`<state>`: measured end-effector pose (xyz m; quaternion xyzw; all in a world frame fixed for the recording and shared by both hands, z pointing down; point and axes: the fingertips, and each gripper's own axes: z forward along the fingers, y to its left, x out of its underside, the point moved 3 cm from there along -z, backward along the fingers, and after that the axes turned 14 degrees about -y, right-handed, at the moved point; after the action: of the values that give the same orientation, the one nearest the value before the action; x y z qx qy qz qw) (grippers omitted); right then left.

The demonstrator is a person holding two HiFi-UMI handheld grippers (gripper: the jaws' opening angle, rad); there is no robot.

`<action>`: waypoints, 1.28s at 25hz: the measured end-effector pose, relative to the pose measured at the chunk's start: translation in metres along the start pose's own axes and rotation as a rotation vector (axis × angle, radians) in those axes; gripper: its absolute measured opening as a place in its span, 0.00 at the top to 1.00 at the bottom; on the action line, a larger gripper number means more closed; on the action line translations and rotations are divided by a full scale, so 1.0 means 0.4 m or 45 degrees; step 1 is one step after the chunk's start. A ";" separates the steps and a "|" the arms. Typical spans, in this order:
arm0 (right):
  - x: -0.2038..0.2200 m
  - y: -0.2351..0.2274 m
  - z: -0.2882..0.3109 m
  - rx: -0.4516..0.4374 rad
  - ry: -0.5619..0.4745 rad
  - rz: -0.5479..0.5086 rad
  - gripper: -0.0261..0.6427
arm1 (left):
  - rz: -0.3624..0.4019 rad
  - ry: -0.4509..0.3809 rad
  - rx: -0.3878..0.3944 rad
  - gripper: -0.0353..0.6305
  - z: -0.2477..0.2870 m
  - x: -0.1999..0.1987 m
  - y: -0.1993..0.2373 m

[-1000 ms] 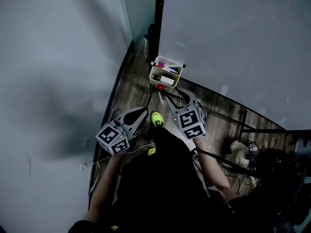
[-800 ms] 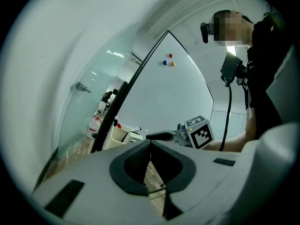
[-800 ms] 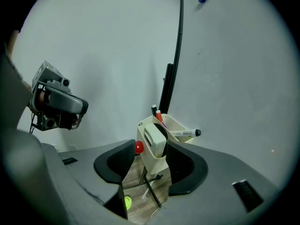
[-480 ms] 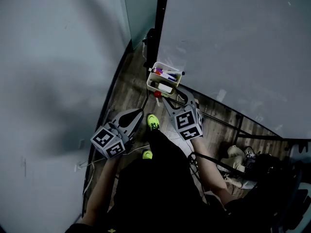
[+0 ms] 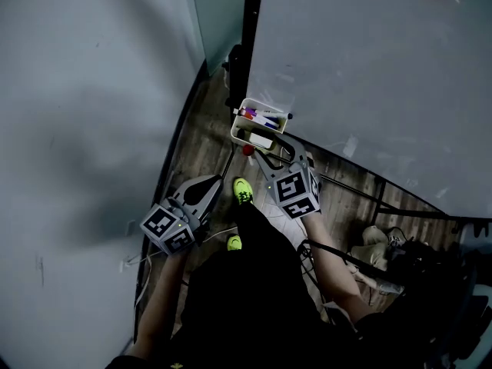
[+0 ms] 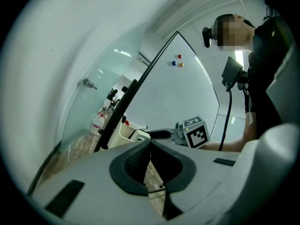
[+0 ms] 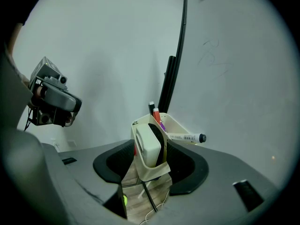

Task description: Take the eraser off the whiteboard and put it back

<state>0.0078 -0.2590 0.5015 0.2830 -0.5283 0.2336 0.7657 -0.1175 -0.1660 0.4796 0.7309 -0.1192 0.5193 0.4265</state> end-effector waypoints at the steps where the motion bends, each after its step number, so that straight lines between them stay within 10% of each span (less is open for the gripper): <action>1: 0.001 0.000 0.003 -0.002 0.004 -0.003 0.67 | -0.001 -0.003 -0.001 0.92 0.000 -0.002 0.002; 32: -0.007 -0.007 -0.002 0.007 0.005 -0.030 0.72 | 0.002 -0.044 -0.014 0.92 -0.007 -0.024 0.006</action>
<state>0.0092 -0.2609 0.4980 0.2909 -0.5226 0.2267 0.7687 -0.1251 -0.1680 0.4731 0.7374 -0.1301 0.5062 0.4279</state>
